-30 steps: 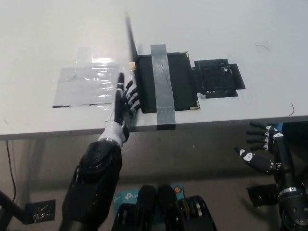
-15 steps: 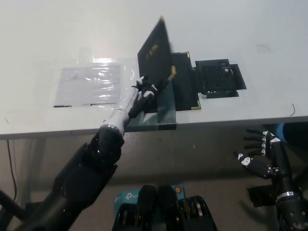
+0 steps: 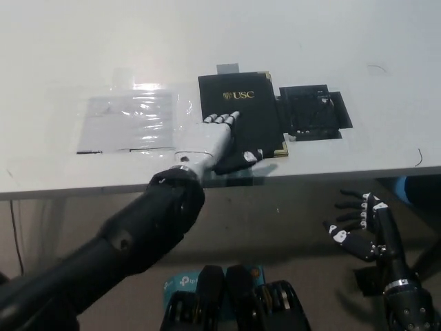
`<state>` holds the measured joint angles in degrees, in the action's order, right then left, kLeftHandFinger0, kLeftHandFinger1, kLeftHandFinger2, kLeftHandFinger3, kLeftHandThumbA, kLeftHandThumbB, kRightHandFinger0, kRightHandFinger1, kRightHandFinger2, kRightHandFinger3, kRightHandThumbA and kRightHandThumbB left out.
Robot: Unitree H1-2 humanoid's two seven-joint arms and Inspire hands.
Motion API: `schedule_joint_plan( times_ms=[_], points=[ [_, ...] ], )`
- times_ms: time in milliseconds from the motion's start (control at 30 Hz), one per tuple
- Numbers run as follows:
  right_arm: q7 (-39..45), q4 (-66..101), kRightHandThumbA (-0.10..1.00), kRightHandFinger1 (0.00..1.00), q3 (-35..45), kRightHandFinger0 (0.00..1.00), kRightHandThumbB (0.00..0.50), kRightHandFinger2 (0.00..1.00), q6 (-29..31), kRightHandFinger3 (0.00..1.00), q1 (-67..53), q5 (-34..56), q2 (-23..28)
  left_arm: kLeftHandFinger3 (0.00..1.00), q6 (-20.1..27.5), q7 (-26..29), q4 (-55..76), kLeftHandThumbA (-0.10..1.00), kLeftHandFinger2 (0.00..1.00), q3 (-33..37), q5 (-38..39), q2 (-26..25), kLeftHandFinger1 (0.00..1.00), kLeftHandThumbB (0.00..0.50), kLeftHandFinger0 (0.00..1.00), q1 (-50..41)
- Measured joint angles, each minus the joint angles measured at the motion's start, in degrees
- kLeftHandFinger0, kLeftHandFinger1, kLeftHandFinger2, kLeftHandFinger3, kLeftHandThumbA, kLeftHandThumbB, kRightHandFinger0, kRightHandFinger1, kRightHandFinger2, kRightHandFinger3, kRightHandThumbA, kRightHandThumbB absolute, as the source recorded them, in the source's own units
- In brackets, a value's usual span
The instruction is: The robot uses its left hand to push the cover of the diary kept in the middle of the desk towards the right to close it
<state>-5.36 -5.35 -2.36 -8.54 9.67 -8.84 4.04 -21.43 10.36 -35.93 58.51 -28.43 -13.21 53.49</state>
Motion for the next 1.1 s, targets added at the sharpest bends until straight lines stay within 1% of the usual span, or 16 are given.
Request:
schedule_joint_plan(
  times_ms=[67,233,300,367,400,500,533,567,667,767,800,833,900,967,1067,1100],
  points=[
    [0.0,0.0,0.80,0.42,-0.3,0.35,0.069,0.53,-0.1,0.68,0.0,0.0,-0.2,1.00,-0.7,-0.2,-1.0,0.60,1.00,3.7,-2.8,0.2,1.00,0.034,1.00,1.0],
    [0.4,-0.2,0.81,0.41,-1.2,0.34,0.077,0.51,-0.3,0.68,0.0,0.0,-0.4,1.00,-3.2,-1.4,-3.1,0.46,1.00,13.6,-11.0,0.9,1.00,0.045,1.00,3.1],
    [0.6,-0.4,0.80,0.41,-1.4,0.34,0.083,0.52,-0.3,0.68,0.0,0.0,-0.4,1.00,-4.1,-2.4,-3.4,0.51,1.00,16.7,-13.5,1.1,1.00,0.033,1.00,3.5],
    [0.7,-0.6,0.80,0.41,-1.6,0.34,0.094,0.51,-0.3,0.67,0.0,0.1,-0.5,1.00,-5.1,-3.2,-3.4,0.73,1.00,19.2,-16.1,1.3,1.00,0.000,1.00,3.8],
    [0.8,-0.6,0.79,0.41,-1.7,0.33,0.085,0.51,-0.3,0.67,0.0,0.1,-0.5,1.00,-5.3,-3.4,-3.4,0.81,1.00,19.8,-16.9,1.3,1.00,0.033,1.00,3.9],
    [0.9,-0.7,0.78,0.40,-1.7,0.33,0.089,0.50,-0.3,0.66,0.0,0.2,-0.6,1.00,-6.0,-5.0,-3.1,0.79,1.00,21.3,-20.2,1.3,1.00,0.099,1.00,4.2],
    [0.9,-0.7,0.77,0.40,-1.7,0.33,0.082,0.50,-0.3,0.66,0.0,0.2,-0.6,1.00,-6.1,-5.3,-3.0,0.90,1.00,21.4,-20.7,1.3,1.00,0.071,1.00,4.2],
    [1.0,-0.7,0.77,0.40,-1.6,0.34,0.084,0.51,-0.3,0.67,0.0,0.2,-0.6,1.00,-6.3,-6.2,-2.1,0.91,1.00,21.0,-21.7,1.0,1.00,0.052,1.00,4.2],
    [1.0,-0.7,0.75,0.38,-1.5,0.32,0.099,0.49,-0.4,0.66,0.0,0.3,-0.6,1.00,-6.4,-9.3,2.5,0.98,1.00,16.8,-21.8,-0.1,1.00,0.081,1.00,3.2],
    [1.0,-0.7,0.77,0.37,-1.4,0.31,0.096,0.48,-0.5,0.66,0.0,0.4,-0.7,1.00,-6.4,-12.6,8.5,0.96,1.00,9.9,-21.1,-1.7,1.00,0.040,1.00,1.2],
    [1.0,-0.7,0.78,0.39,-1.4,0.34,0.105,0.50,-0.5,0.66,0.0,0.5,-0.7,1.00,-6.4,-13.4,10.2,0.89,1.00,7.8,-20.6,-2.2,1.00,0.002,1.00,0.4],
    [1.0,-0.7,0.79,0.40,-1.3,0.35,0.099,0.51,-0.5,0.66,0.0,0.5,-0.8,1.00,-6.4,-14.1,12.2,0.77,1.00,5.6,-20.0,-2.7,1.00,0.000,1.00,-0.7],
    [1.0,-0.7,0.80,0.40,-1.3,0.35,0.104,0.51,-0.6,0.68,-0.1,0.4,-0.7,1.00,-6.4,-15.8,16.3,0.70,1.00,0.4,-18.4,-3.5,1.00,0.000,1.00,-3.4],
    [1.0,-0.7,0.82,0.41,-1.3,0.34,0.127,0.52,-0.6,0.68,-0.1,0.4,-0.7,1.00,-6.4,-17.1,20.0,0.72,1.00,-4.8,-16.7,-3.6,1.00,0.000,1.00,-6.4],
    [1.0,-0.8,0.86,0.42,-1.3,0.35,0.142,0.52,-0.6,0.68,-0.2,0.4,-0.7,1.00,-6.0,-18.8,25.2,0.88,1.00,-11.3,-13.4,-2.5,1.00,0.000,1.00,-10.4],
    [1.0,-0.8,0.85,0.42,-1.3,0.35,0.137,0.52,-0.6,0.68,-0.3,0.4,-0.7,1.00,-5.9,-19.5,27.3,1.00,1.00,-14.5,-11.5,-1.4,1.00,0.000,1.00,-12.3]
  ],
)
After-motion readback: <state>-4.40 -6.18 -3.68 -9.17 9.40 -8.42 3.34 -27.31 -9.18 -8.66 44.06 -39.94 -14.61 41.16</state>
